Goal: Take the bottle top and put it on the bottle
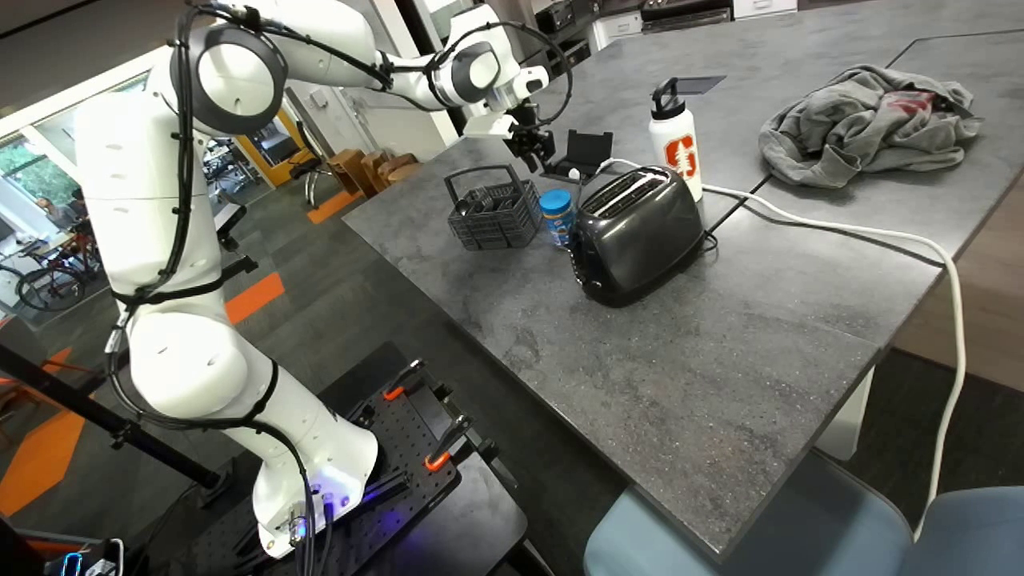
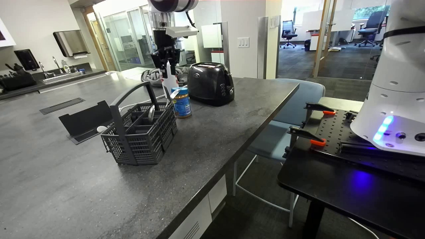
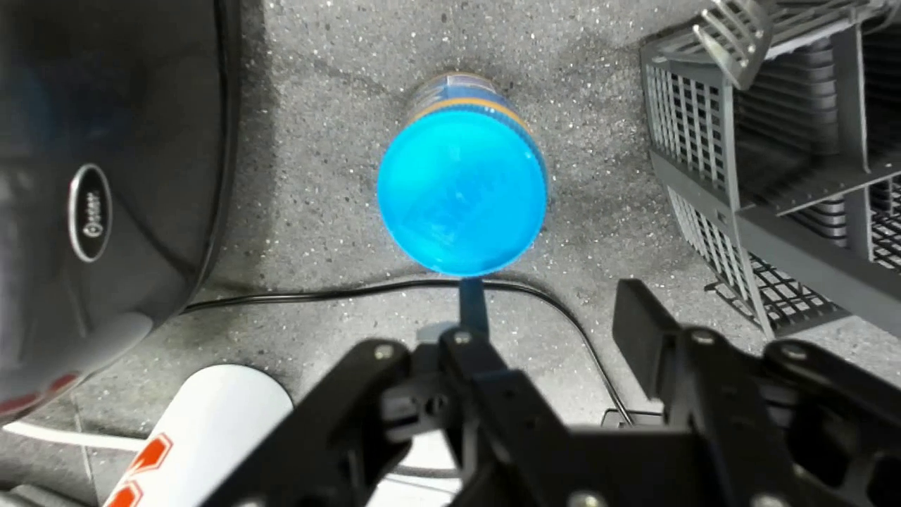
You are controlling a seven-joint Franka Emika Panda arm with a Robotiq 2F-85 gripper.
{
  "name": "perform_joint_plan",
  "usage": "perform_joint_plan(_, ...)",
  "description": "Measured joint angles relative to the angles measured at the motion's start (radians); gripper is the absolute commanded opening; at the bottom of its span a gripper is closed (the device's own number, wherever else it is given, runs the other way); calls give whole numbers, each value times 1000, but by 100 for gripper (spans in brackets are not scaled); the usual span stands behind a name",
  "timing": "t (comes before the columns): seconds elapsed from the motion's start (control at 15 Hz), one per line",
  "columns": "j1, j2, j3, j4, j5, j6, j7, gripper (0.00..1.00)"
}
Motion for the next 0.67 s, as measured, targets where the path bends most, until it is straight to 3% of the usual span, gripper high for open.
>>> perform_joint_plan(0.2, -8, -31, -2, -15, 1, -55, 0, 0)
perform_joint_plan(0.67, -25, -31, -7, -32, 2, -127, -2, 0)
